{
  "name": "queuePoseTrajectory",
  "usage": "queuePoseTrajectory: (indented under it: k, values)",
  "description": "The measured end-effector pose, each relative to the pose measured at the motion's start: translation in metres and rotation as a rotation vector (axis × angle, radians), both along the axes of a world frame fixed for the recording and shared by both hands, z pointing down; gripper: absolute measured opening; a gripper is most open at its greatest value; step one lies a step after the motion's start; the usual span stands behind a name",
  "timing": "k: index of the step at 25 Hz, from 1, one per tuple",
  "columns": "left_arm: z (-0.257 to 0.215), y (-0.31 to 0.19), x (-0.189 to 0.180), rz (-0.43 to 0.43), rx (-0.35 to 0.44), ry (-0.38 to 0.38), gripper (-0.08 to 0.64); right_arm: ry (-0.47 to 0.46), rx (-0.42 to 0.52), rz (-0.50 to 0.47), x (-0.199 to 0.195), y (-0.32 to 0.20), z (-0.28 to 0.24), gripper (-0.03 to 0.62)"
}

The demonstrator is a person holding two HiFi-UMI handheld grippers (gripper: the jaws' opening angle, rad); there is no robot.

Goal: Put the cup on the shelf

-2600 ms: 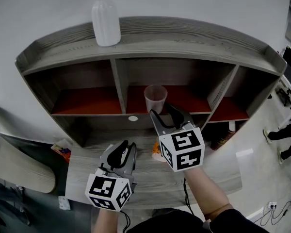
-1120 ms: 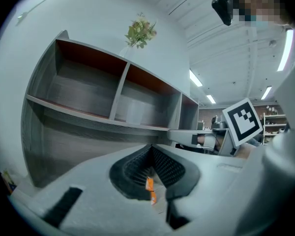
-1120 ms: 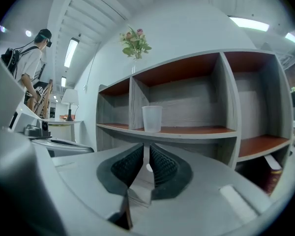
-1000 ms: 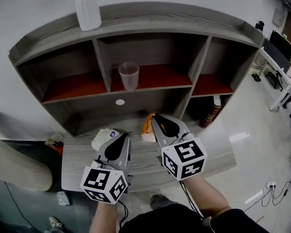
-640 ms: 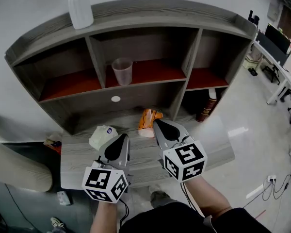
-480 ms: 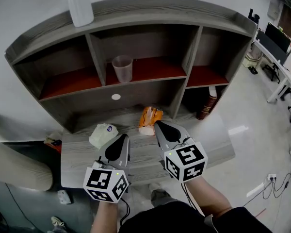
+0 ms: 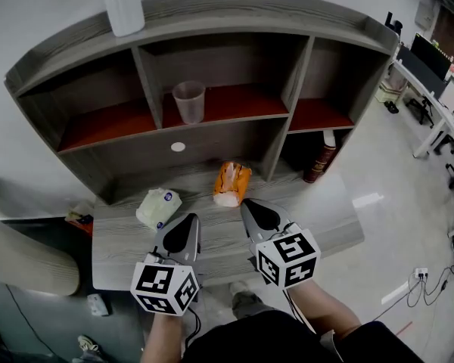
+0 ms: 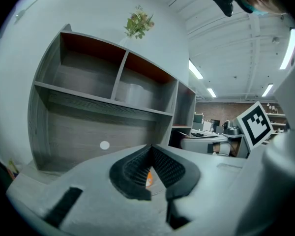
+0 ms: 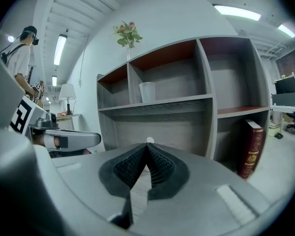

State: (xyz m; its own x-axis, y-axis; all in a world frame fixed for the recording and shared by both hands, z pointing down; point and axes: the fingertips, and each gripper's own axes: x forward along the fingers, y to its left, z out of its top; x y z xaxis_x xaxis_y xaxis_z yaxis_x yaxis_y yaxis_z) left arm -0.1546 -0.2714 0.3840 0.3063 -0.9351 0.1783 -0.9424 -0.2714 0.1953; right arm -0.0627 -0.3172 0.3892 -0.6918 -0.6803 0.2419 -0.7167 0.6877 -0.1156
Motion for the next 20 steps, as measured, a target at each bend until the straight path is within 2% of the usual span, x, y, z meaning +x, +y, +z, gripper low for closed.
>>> queuePoseTrajectory:
  k: [8,20]
  values:
    - [0.0108,0.0008,-0.0039,-0.010,-0.026,0.002,-0.008,0.009,-0.018,-0.009,-0.0011,0.0005,0.0072,0.000]
    - [0.0085,0.0011,-0.0030,-0.015,-0.023,0.000,-0.007,0.031,-0.026,-0.019,0.0007,0.0016,0.0100,0.000]
